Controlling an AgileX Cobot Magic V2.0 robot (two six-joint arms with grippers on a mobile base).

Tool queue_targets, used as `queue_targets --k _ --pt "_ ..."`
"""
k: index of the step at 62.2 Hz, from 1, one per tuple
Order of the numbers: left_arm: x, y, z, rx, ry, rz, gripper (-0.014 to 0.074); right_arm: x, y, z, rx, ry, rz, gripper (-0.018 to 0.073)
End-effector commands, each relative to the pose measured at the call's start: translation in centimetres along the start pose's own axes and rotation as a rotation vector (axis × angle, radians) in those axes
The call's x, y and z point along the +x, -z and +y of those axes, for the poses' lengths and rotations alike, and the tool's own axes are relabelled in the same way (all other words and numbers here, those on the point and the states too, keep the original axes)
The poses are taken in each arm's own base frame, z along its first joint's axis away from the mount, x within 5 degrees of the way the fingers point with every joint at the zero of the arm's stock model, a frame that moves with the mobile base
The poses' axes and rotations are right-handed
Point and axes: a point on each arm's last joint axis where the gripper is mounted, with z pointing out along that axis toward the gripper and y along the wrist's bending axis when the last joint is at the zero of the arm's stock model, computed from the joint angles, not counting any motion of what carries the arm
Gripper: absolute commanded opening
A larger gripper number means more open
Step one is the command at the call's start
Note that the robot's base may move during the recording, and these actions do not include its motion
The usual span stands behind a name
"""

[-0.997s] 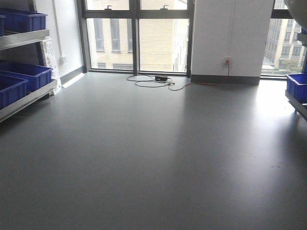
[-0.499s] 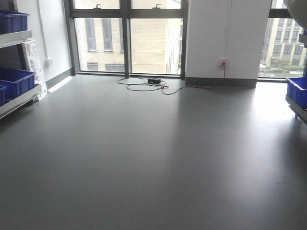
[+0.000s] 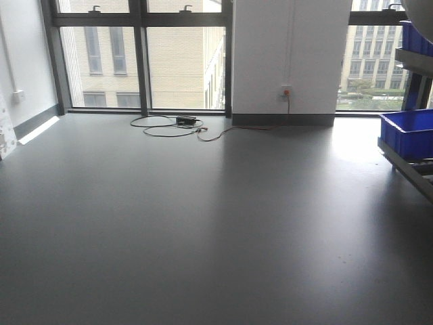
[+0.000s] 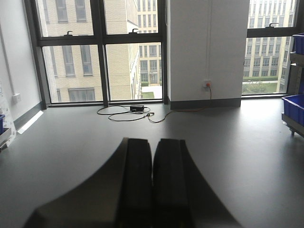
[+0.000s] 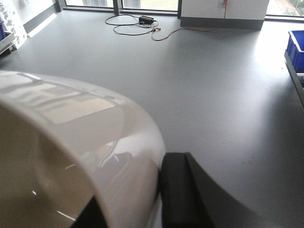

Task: Move white bin to right shelf second layer
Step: 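Turn the base toward the shelf rack by the windows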

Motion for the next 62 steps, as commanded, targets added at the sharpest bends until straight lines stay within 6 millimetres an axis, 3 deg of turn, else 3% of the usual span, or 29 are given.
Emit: queue_targets --k 1,62 --pt "0.26 0.05 0.04 -0.006 0.013 -0.067 0.0085 -1.87 0.55 0.08 -0.003 0.005 -0.138 0.0052" --pt "0.26 0.05 0.04 -0.006 0.013 -0.067 0.0085 -1.86 0.55 0.08 -0.003 0.005 -0.137 0.0052"
